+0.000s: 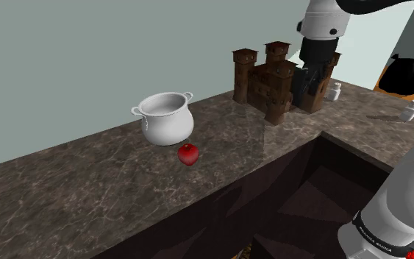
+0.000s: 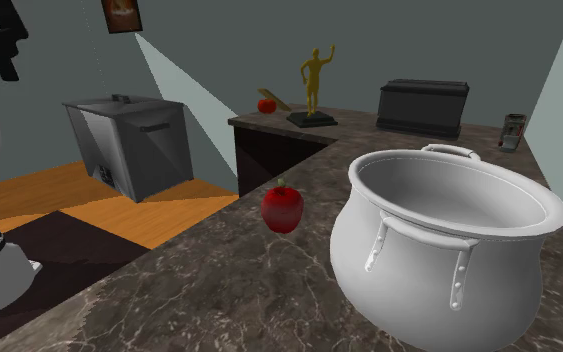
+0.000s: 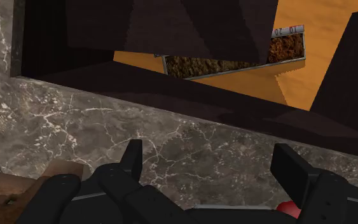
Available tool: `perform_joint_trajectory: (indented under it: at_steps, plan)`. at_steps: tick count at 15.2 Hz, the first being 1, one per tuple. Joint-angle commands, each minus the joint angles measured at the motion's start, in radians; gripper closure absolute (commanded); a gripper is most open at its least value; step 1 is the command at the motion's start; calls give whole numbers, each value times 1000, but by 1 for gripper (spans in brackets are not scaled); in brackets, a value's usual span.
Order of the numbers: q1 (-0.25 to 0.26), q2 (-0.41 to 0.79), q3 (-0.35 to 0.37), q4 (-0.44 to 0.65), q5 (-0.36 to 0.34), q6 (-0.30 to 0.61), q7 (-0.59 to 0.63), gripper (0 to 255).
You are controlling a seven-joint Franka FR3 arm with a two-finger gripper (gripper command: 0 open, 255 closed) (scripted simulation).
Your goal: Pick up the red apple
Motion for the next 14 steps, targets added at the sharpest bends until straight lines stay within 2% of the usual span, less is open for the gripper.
perform_joint_trajectory:
  at_steps: [1, 14]
  plan:
    - [0, 0, 0, 0, 0, 0, 0, 0]
    - [25, 495, 65, 192, 317, 110, 279, 0]
